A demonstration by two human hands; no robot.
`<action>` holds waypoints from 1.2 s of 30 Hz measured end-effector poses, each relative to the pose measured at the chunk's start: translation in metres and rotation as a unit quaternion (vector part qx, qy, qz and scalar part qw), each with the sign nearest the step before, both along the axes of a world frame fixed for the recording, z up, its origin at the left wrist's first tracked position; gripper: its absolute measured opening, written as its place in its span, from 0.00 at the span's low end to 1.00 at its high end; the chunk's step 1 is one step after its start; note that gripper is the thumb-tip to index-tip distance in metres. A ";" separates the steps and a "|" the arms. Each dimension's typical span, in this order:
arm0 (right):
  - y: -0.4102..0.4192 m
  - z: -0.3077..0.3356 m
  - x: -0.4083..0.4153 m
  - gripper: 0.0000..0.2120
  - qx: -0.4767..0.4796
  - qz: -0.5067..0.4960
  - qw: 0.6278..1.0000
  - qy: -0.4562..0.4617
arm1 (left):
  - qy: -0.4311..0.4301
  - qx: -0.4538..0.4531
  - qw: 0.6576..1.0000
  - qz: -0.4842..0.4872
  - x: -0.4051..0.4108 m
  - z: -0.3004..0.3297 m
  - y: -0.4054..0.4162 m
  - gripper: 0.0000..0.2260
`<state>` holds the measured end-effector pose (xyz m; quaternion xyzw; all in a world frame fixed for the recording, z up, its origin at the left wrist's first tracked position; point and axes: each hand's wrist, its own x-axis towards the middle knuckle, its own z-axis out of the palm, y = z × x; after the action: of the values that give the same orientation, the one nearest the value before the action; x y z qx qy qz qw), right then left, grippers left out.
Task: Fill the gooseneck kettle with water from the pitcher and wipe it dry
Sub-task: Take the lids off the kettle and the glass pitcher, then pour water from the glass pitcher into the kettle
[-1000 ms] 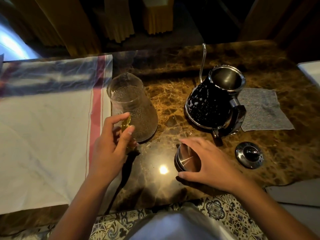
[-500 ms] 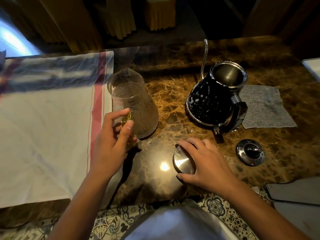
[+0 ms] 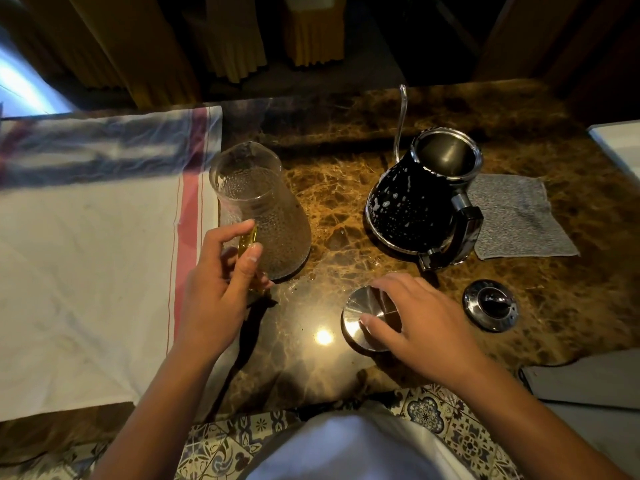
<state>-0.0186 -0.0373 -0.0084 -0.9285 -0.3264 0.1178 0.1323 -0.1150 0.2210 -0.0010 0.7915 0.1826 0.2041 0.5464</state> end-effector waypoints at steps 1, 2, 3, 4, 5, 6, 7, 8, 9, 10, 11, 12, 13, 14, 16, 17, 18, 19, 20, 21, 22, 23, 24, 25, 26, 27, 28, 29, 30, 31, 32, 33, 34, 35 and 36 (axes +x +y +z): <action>-0.002 0.001 0.003 0.28 0.005 -0.001 1.000 0.000 | 0.000 -0.003 1.000 -0.001 0.000 0.000 0.000 0.14; -0.003 0.004 0.006 0.27 0.013 -0.002 1.000 -0.004 | 0.000 -0.006 1.000 -0.002 0.000 0.000 0.000 0.14; -0.004 0.008 0.010 0.26 0.031 -0.007 0.999 -0.010 | 0.000 -0.007 1.000 -0.002 0.000 0.001 0.000 0.14; -0.006 0.014 0.013 0.23 0.059 -0.016 0.998 -0.015 | 0.001 -0.006 1.000 -0.002 0.000 0.001 0.000 0.14; -0.008 0.021 0.016 0.21 0.098 -0.031 0.994 -0.024 | 0.003 -0.004 1.000 -0.003 0.000 0.002 0.000 0.14; -0.012 0.028 0.020 0.18 0.138 -0.050 0.989 -0.035 | 0.005 -0.001 1.000 -0.005 0.000 0.003 0.000 0.14; -0.017 0.034 0.024 0.14 0.176 -0.071 0.980 -0.052 | 0.006 0.005 1.000 -0.006 0.000 0.005 0.000 0.14; -0.022 0.041 0.029 0.11 0.208 -0.091 0.971 -0.072 | 0.008 0.010 1.000 -0.008 0.000 0.006 0.001 0.13; -0.028 0.045 0.034 0.08 0.235 -0.111 0.961 -0.089 | 0.011 0.014 1.000 -0.008 0.000 0.007 0.001 0.13; -0.031 0.048 0.038 0.08 0.258 -0.129 0.952 -0.106 | 0.013 0.015 1.000 -0.008 0.000 0.008 0.001 0.13; -0.034 0.050 0.043 0.08 0.274 -0.145 0.943 -0.120 | 0.014 0.016 1.000 -0.007 0.000 0.009 0.001 0.13; -0.035 0.051 0.048 0.07 0.284 -0.159 0.936 -0.132 | 0.014 0.018 1.000 -0.006 0.000 0.009 0.001 0.13; -0.035 0.052 0.053 0.06 0.290 -0.174 0.931 -0.137 | 0.013 0.020 1.000 -0.005 0.000 0.009 0.001 0.13; -0.034 0.052 0.058 0.05 0.288 -0.192 0.929 -0.133 | 0.008 0.019 1.000 -0.004 0.000 0.008 0.000 0.12; -0.031 0.051 0.070 0.07 0.280 -0.229 0.928 -0.091 | -0.008 0.005 1.000 -0.001 0.000 0.007 -0.001 0.12; -0.028 0.048 0.074 0.08 0.285 -0.246 0.925 -0.051 | -0.015 -0.006 1.000 0.002 0.001 0.007 -0.001 0.12; -0.025 0.043 0.076 0.10 0.298 -0.259 0.919 -0.006 | -0.020 -0.019 1.000 0.005 0.001 0.007 0.000 0.12; -0.020 0.037 0.077 0.12 0.319 -0.271 0.907 0.035 | -0.022 -0.031 0.999 0.008 0.002 0.007 0.000 0.12; -0.015 0.030 0.076 0.15 0.348 -0.282 0.892 0.064 | -0.024 -0.040 0.999 0.011 0.002 0.007 0.000 0.12; -0.010 0.024 0.076 0.18 0.381 -0.292 0.874 0.082 | -0.025 -0.046 0.999 0.013 0.003 0.007 0.001 0.12; -0.005 0.020 0.074 0.20 0.415 -0.300 0.854 0.094 | -0.025 -0.050 0.998 0.013 0.003 0.007 0.001 0.12; -0.001 0.017 0.074 0.21 0.448 -0.306 0.833 0.107 | -0.025 -0.052 0.998 0.011 0.003 0.007 0.001 0.12; 0.001 0.016 0.073 0.21 0.478 -0.310 0.813 0.123 | -0.027 -0.053 0.998 0.009 0.003 0.007 0.000 0.12; 0.002 0.015 0.074 0.21 0.498 -0.311 0.798 0.135 | -0.029 -0.054 0.998 0.006 0.003 0.008 0.000 0.13; 0.001 0.013 0.076 0.21 0.506 -0.308 0.794 0.137 | -0.032 -0.057 0.998 0.006 0.002 0.008 -0.001 0.13; 0.001 0.012 0.077 0.21 0.507 -0.304 0.795 0.135 | -0.038 -0.062 0.997 0.007 0.002 0.009 -0.001 0.13; 0.001 0.011 0.078 0.21 0.510 -0.299 0.796 0.134 | -0.045 -0.072 0.996 0.012 0.002 0.009 -0.002 0.14; 0.002 0.009 0.079 0.21 0.516 -0.294 0.793 0.136 | -0.048 -0.083 0.995 0.020 0.002 0.009 -0.003 0.14; 0.002 0.007 0.080 0.21 0.522 -0.292 0.789 0.138 | -0.050 -0.092 0.994 0.030 0.002 0.008 -0.006 0.14; 0.003 0.006 0.081 0.21 0.527 -0.292 0.786 0.139 | -0.052 -0.100 0.993 0.041 0.002 0.007 -0.009 0.14; 0.003 0.005 0.081 0.20 0.529 -0.294 0.783 0.141 | -0.054 -0.110 0.991 0.058 0.002 0.005 -0.013 0.14; 0.003 0.004 0.082 0.20 0.531 -0.294 0.782 0.142 | -0.053 -0.126 0.987 0.078 0.003 0.003 -0.018 0.12; 0.003 0.004 0.082 0.20 0.532 -0.292 0.782 0.143 | -0.051 -0.141 0.984 0.099 0.003 0.001 -0.021 0.10; 0.004 0.004 0.082 0.20 0.532 -0.288 0.783 0.143 | -0.043 -0.152 0.981 0.113 0.004 0.000 -0.022 0.07; 0.005 0.005 0.082 0.20 0.532 -0.284 0.785 0.142 | -0.034 -0.156 0.980 0.119 0.004 -0.002 -0.025 0.08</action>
<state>0.0632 -0.0325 -0.0037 -0.7343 -0.0358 0.0134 0.6778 -0.1108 0.1965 -0.0034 0.6617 0.2864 0.2639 0.6407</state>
